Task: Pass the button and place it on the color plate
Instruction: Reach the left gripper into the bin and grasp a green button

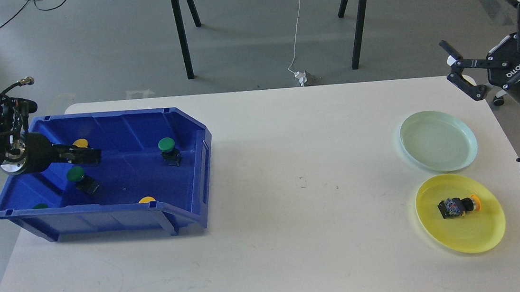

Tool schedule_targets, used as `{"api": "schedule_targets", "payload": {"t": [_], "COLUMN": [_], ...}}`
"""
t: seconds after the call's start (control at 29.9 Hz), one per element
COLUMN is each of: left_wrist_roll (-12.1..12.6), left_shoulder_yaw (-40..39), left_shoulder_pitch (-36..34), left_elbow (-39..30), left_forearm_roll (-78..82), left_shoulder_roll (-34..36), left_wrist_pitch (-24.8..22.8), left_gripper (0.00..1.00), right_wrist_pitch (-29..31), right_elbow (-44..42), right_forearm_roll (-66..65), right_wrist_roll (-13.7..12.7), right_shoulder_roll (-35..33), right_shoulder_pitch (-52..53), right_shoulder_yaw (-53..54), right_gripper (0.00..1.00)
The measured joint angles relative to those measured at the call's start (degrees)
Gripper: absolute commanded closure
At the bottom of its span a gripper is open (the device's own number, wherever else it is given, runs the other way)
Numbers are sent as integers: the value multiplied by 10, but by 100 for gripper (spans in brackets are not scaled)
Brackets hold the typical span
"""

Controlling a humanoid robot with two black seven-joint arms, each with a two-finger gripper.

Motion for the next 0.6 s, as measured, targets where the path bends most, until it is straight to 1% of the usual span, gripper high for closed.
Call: {"api": "schedule_targets", "payload": {"t": [0.4,0.6], "left_wrist_roll": [0,0], "left_shoulder_yaw": [0,0], "left_shoulder_pitch": [29,36], "left_elbow": [20,51], "left_forearm_roll": [0,-1], "left_shoulder_roll": [-6,-29], "left_wrist_pitch": [5,17], "left_gripper": [19,19], "right_wrist_pitch": [0,0], "right_elbow": [1,2], "right_forearm_roll": [1,1], "right_wrist_roll": [0,1], "right_shoulder_roll": [-1,-1], "right_shoulder_pitch": [-13,-20], "right_shoulder_yaw": [0,0], "right_gripper": [2,2]}}
